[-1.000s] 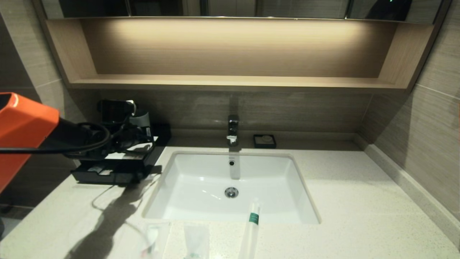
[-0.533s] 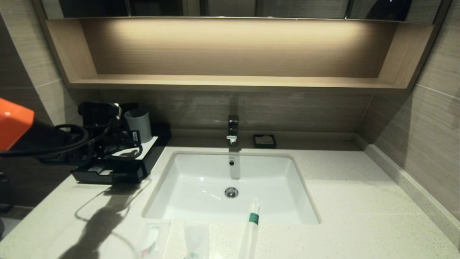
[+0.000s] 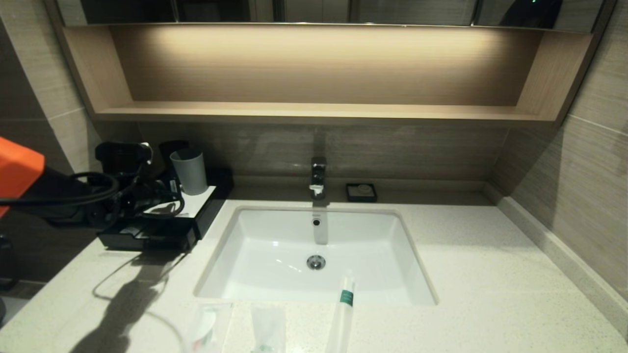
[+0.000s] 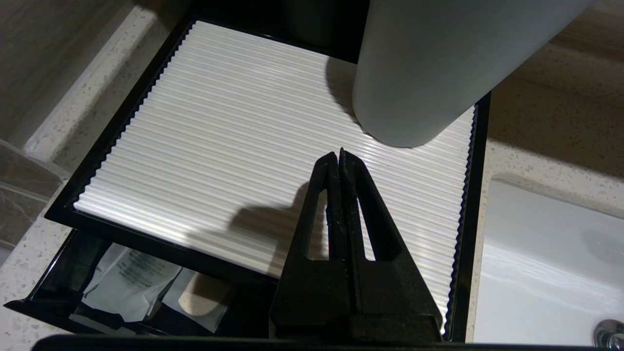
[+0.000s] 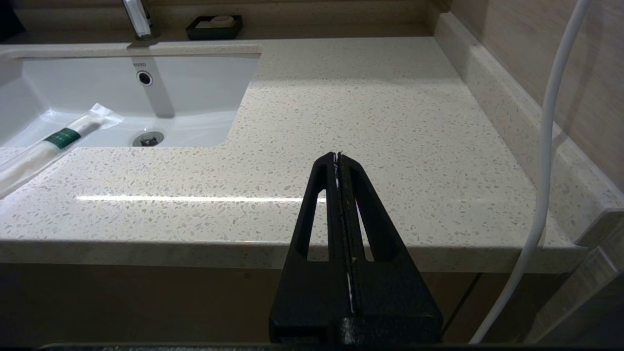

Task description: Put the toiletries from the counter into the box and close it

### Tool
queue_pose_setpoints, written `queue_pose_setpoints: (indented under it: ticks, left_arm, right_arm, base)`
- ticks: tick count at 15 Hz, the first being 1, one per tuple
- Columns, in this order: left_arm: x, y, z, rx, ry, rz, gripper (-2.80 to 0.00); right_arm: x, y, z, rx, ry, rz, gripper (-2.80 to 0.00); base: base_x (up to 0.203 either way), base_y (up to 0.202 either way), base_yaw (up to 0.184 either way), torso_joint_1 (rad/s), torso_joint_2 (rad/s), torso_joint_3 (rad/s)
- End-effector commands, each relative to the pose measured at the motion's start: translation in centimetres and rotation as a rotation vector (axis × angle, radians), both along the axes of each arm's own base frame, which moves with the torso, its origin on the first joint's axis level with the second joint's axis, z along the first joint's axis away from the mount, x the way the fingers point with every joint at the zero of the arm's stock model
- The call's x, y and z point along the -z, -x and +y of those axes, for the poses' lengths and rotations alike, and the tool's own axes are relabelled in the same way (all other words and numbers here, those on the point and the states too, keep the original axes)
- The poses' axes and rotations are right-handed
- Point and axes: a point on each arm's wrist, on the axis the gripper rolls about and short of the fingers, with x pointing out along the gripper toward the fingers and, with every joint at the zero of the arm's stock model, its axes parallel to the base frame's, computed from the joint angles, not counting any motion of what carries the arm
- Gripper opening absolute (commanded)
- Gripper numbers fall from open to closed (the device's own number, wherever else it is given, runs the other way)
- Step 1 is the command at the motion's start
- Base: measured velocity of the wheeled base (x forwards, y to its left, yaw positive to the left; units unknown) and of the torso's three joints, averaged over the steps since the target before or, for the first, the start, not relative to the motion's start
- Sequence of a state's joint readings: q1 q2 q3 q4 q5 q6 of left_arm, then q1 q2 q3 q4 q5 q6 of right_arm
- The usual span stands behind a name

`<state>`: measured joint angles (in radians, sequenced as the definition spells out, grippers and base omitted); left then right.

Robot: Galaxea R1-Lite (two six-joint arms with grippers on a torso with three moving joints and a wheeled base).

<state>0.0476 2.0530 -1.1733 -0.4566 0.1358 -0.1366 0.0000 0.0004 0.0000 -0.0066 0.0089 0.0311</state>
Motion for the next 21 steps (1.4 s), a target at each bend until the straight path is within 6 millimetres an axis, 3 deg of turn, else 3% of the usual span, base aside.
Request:
queue_pose_setpoints:
  ticks: [1,21]
  left_arm:
    - [0.6,-0.2,0.1,-0.002,0.004,0.011,-2.80]
    - [0.3,-2.6,-0.8,0.027,0.004,-0.041,-2.80]
  right_arm:
    - [0.0,0.0,0.0,0.000,0.000,0.001,-2.80]
    - [0.0,0.0,0.0,0.000,0.000,0.000,-2.80]
  base:
    - [0.000,0.000,0.000,0.000,0.00,0.000]
    - [0.000,0.000,0.000,0.000,0.00,0.000]
